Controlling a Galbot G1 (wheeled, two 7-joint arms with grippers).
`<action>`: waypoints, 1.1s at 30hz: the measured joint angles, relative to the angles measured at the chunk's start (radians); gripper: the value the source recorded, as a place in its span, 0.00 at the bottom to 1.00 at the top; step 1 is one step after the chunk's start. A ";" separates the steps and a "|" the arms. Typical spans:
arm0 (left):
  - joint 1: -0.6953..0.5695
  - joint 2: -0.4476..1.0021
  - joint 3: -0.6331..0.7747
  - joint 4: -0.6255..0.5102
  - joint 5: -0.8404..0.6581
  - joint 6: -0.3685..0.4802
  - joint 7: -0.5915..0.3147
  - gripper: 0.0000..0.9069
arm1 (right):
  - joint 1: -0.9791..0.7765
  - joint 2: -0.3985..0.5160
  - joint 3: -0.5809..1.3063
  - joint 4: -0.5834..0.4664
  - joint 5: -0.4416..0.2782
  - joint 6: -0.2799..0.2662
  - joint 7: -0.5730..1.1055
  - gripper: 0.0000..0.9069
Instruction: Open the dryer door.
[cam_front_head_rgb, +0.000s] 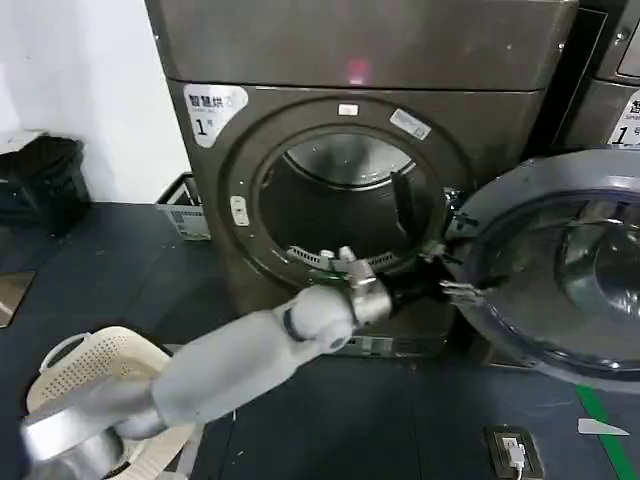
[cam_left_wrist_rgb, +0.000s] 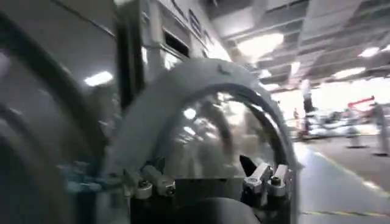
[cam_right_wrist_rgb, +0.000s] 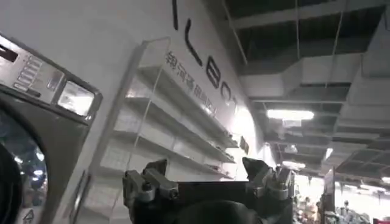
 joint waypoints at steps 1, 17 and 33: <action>0.006 0.028 -0.002 -0.023 0.014 -0.008 0.000 1.00 | 0.001 -0.004 0.006 -0.003 0.000 0.002 0.000 1.00; 0.282 0.735 -0.219 -0.377 0.134 -0.087 0.043 1.00 | 0.072 -0.068 0.006 -0.017 -0.066 0.022 -0.017 1.00; 0.643 1.290 -0.475 -0.234 0.431 -0.029 0.292 1.00 | 0.137 -0.081 -0.029 -0.054 -0.088 0.038 -0.034 1.00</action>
